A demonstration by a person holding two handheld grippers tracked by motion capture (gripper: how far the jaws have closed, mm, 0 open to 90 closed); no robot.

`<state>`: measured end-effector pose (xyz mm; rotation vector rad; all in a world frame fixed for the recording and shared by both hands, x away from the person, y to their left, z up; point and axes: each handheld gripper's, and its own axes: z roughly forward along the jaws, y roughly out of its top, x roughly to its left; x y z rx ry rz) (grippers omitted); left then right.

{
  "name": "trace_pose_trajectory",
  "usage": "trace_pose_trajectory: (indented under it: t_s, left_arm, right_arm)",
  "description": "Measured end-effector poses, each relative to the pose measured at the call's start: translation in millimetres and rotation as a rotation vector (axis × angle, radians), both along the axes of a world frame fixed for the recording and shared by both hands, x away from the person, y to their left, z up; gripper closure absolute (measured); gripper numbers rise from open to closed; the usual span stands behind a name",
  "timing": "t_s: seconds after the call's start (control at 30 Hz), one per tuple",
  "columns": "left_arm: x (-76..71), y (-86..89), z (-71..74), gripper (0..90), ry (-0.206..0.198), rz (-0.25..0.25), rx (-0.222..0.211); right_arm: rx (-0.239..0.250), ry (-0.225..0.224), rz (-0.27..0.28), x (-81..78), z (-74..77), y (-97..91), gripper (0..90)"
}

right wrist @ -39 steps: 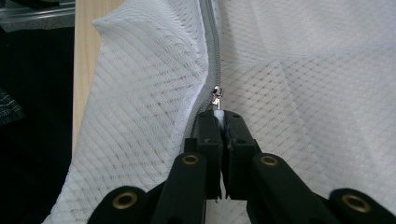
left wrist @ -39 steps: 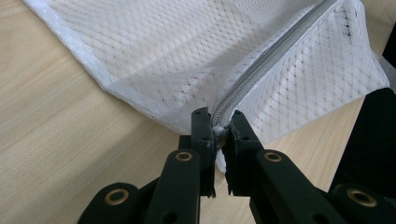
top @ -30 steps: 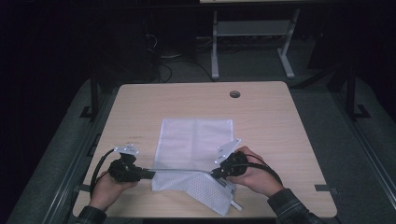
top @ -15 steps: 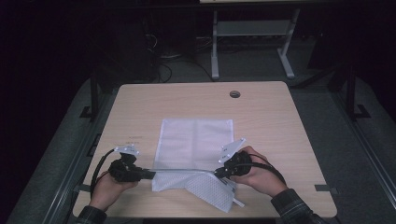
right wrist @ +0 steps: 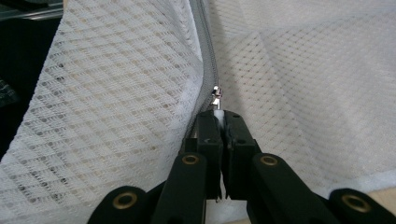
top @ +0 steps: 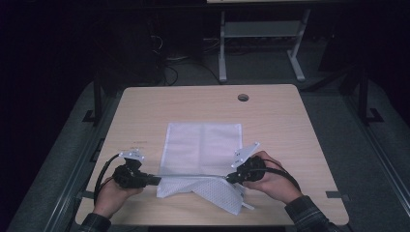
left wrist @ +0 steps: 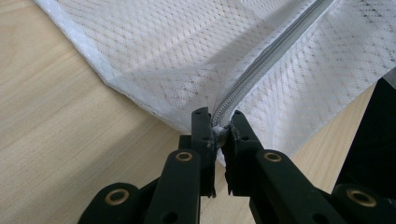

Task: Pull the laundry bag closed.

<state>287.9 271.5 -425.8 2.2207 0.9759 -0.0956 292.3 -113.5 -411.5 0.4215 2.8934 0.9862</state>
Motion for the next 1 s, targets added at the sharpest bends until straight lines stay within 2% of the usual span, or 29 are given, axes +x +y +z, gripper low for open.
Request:
trace_pose_trajectory:
  t_s: [0.43, 0.53, 0.87, 0.93, 1.0]
  left_arm:
    - [0.5, 2.2, -0.8, 83.5, 0.002, 0.014, 0.009]
    - [0.8, 3.8, -0.8, 83.5, -0.004, 0.030, 0.037]
    - [1.1, 5.9, -1.5, 83.5, 0.003, 0.031, 0.026]
    - [0.9, 7.2, -1.4, 83.6, 0.002, 0.046, 0.037]
    - [0.9, 10.1, -1.6, 83.6, 0.009, 0.048, 0.025]
  right_arm:
    - [-0.005, 0.002, 0.001, -1.8, 0.7, -4.0, 86.7]
    - [-0.022, -0.002, 0.002, -2.8, 0.5, -5.0, 86.7]
    - [-0.011, 0.004, -0.017, -3.8, 0.1, -15.2, 86.8]
    - [-0.018, 0.002, -0.017, -4.4, 0.1, -15.6, 86.8]
    - [-0.021, 0.002, -0.019, -4.5, -0.2, -18.1, 86.8]
